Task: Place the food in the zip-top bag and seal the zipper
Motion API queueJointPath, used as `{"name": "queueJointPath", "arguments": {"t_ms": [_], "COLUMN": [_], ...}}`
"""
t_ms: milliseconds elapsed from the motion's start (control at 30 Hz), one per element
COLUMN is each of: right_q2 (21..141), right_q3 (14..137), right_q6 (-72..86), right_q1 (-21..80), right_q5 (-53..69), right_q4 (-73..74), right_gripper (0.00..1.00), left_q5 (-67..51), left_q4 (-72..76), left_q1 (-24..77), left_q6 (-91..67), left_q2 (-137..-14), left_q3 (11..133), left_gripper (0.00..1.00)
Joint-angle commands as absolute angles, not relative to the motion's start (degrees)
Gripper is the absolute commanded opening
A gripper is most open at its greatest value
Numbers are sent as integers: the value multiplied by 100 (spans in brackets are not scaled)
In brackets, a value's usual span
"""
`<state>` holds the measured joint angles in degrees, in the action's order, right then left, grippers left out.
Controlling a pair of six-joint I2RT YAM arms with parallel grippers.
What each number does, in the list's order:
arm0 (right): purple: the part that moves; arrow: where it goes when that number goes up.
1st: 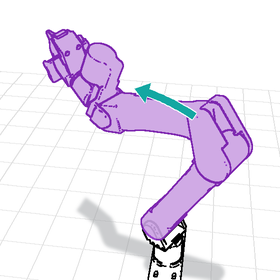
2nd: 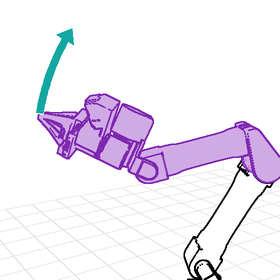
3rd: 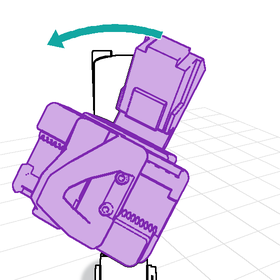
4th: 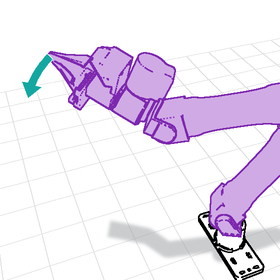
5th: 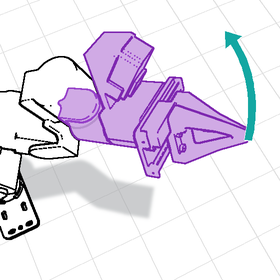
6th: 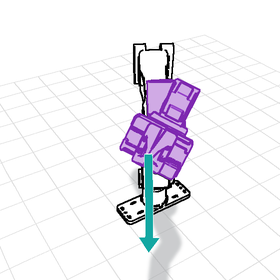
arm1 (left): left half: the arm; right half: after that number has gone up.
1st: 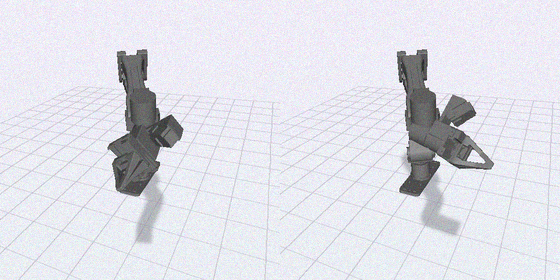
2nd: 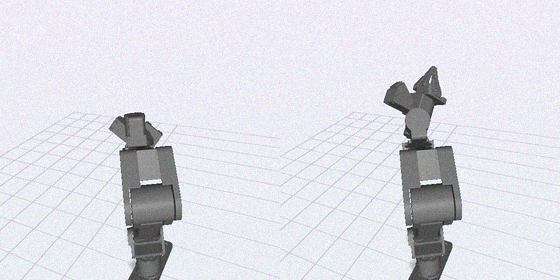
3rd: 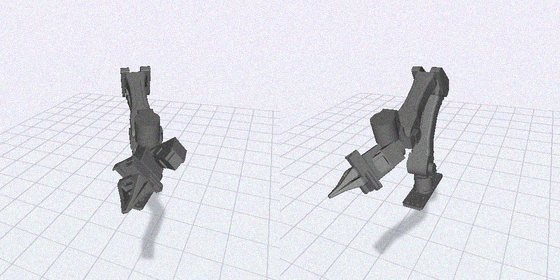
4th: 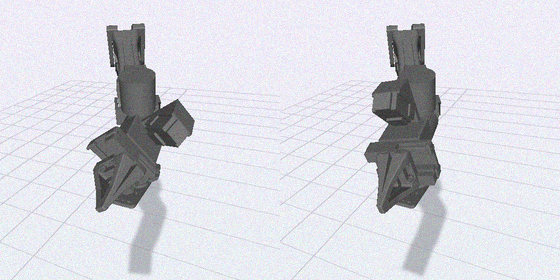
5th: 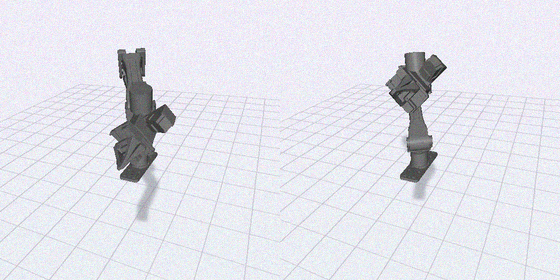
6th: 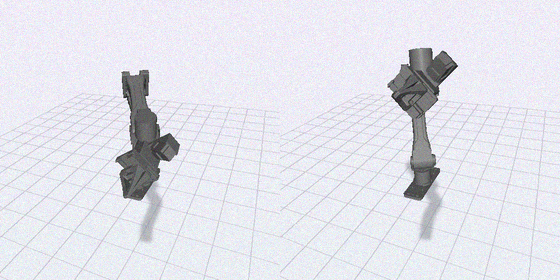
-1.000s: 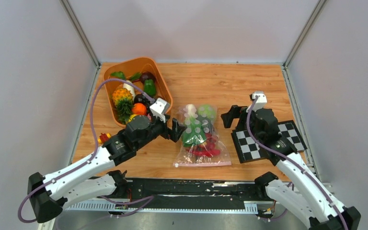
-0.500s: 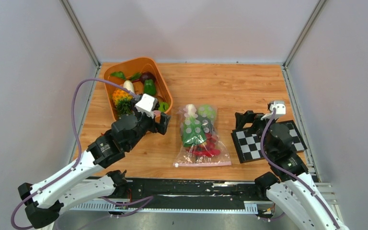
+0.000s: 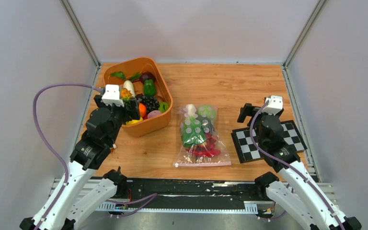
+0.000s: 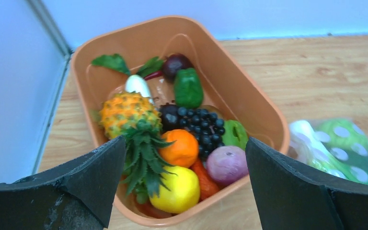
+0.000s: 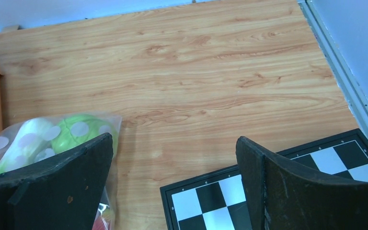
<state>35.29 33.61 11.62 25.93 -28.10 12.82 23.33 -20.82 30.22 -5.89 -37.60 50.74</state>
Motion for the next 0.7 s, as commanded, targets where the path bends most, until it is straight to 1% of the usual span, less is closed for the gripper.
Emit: {"name": "queueJointPath", "arguments": {"t_ms": [0, 67, 167, 267, 367, 467, 667], "right_q2": [3980, 4297, 4869, 5362, 5500, 5288, 4112], "right_q3": [3956, 4215, 4781, 5323, 5588, 5539, 4882], "right_q6": [1097, 1179, 1412, 1723, 2005, 2028, 1834], "right_q1": [2348, 2097, 1754, 1740, 1740, 1739, 1740], "right_q5": [-2760, -2343, -1724, -1902, -2179, -2160, -1989], "right_q4": [1130, 1331, 1923, 2593, 2982, 2919, 2006], "right_gripper": [100, 100, 100, 100, 100, 100, 100], "left_q5": [1527, 1324, 1538, 1609, 1514, 1358, 1154], "left_q4": [-2122, -2140, -2270, -2373, -2314, -2290, -2276], "left_q1": [1988, 1724, 1677, 1679, 1679, 1679, 1679], "left_q6": [-1148, -1421, -1718, -1846, -1862, -1912, -2000], "left_q2": [-3810, -3858, -3893, -3808, -3703, -3740, -3948], "left_q3": [5239, 5226, 5222, 5202, 5137, 5111, 5109], "left_gripper": [100, 100, 100, 100, 100, 100, 100]}}
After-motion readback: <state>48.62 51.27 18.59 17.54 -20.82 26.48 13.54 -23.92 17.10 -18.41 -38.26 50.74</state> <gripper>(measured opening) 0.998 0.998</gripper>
